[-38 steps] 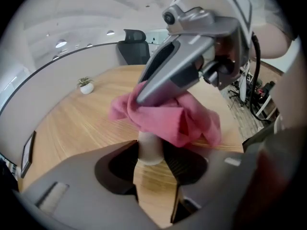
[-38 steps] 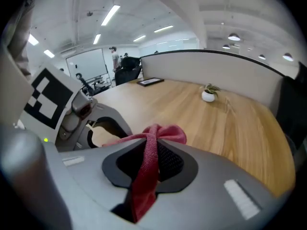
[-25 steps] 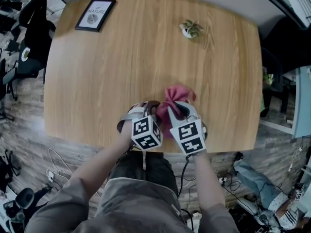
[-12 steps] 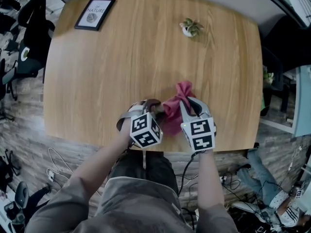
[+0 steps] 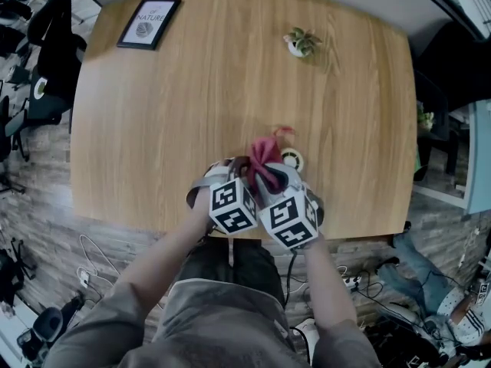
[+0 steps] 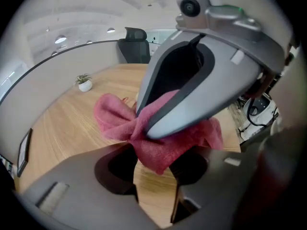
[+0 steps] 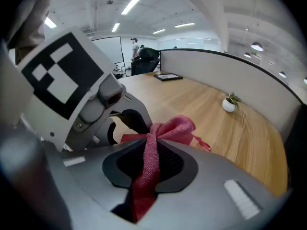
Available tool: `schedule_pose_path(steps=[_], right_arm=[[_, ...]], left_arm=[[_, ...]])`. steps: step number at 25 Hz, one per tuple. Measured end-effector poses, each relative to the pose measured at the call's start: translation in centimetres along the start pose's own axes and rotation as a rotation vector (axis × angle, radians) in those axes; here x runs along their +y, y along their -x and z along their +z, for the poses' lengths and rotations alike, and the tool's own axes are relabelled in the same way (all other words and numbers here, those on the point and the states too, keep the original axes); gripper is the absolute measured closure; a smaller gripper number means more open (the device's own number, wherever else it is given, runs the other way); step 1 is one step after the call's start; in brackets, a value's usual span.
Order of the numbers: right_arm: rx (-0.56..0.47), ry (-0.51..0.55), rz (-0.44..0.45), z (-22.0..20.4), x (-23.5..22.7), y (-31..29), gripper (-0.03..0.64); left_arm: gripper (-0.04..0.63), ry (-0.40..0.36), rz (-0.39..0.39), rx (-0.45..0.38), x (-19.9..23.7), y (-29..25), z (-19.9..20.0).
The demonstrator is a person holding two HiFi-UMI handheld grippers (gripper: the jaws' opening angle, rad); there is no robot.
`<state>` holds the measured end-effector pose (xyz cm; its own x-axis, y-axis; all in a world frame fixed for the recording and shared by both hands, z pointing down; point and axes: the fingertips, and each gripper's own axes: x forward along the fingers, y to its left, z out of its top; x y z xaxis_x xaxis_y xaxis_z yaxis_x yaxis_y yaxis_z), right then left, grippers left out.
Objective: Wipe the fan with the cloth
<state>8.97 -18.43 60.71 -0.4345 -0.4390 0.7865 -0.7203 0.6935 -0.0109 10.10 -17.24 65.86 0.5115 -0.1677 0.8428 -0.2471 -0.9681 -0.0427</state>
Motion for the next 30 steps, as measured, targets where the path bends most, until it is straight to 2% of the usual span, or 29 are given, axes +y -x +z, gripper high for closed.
schedule_pose_path(steps=[2, 5, 9, 13, 16, 20, 24, 27, 30], right_arm=[[0.026, 0.033, -0.040, 0.3, -0.7, -0.5, 0.551], [0.047, 0.029, -0.122, 0.4, -3.7, -0.5, 0.551], [0.020, 0.004, -0.213, 0.3, -7.1, 0.1, 0.551], [-0.012, -0.132, -0.269, -1.0, -10.0, 1.6, 0.551], [0.003, -0.201, -0.313, -2.8, -11.1, 3.0, 0.551], [0.039, -0.267, -0.325, -5.5, -10.4, 4.9, 0.552], [0.055, -0.280, -0.280, -7.1, -7.2, 5.6, 0.552], [0.012, -0.284, -0.244, -6.8, -4.6, 5.4, 0.552], [-0.050, -0.253, -0.206, -4.6, -3.2, 5.0, 0.552]], left_arm=[[0.422, -0.001, -0.001, -0.003, 0.1, 0.1, 0.0], [0.422, -0.014, 0.005, -0.004, 0.1, 0.2, 0.1], [0.422, -0.005, 0.012, -0.005, 0.1, 0.2, 0.1], [0.422, -0.007, 0.023, 0.005, 0.1, 0.1, 0.1], [0.422, -0.005, 0.023, 0.015, 0.1, 0.0, -0.1], [0.422, 0.000, 0.017, 0.020, 0.1, 0.0, 0.0], [0.422, 0.042, 0.014, 0.010, 0.3, 0.1, 0.0], [0.422, 0.066, 0.010, 0.002, 0.4, 0.0, 0.0], [0.422, 0.031, 0.030, 0.012, 0.6, -0.1, 0.1]])
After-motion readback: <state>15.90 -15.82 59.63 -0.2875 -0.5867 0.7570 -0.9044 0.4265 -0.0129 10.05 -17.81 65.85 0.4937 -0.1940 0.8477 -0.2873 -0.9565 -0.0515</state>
